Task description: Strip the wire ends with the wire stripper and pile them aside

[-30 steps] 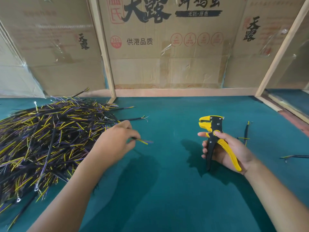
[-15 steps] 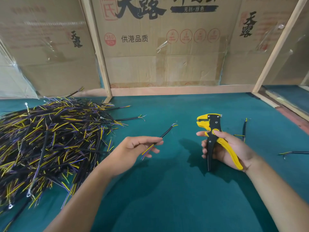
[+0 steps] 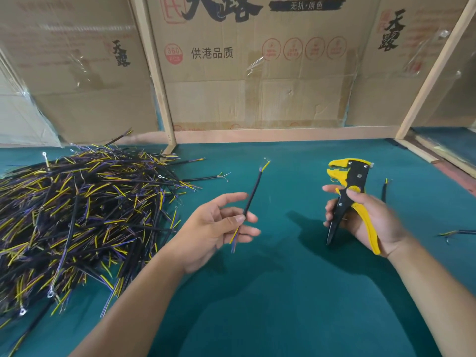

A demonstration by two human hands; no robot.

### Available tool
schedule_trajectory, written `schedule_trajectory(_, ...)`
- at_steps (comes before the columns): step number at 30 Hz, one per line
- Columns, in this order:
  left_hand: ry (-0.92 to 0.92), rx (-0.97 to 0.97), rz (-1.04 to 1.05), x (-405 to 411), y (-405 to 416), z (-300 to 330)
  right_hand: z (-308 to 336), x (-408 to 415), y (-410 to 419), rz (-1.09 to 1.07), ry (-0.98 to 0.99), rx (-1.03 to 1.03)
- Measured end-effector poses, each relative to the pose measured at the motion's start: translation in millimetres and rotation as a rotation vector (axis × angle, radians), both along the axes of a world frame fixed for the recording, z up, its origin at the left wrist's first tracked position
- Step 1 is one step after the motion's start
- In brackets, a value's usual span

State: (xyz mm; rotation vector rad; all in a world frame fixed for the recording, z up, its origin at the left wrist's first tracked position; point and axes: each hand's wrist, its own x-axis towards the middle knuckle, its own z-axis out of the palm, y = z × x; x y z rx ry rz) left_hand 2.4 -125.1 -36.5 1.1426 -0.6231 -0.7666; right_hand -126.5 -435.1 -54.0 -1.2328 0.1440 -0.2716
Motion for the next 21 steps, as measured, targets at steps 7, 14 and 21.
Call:
schedule_trajectory(7, 0.07, -0.027, 0.003, -3, 0, 7, 0, 2, 7, -0.033, -0.036, -0.101)
schedule_trajectory(14, 0.089, -0.051, 0.017, -5, -1, 10, 1, 1, 7, -0.001, -0.03, -0.114)
schedule_trajectory(21, -0.005, 0.002, 0.119, -12, -6, 11, 6, -1, 14, -0.009, -0.003, -0.121)
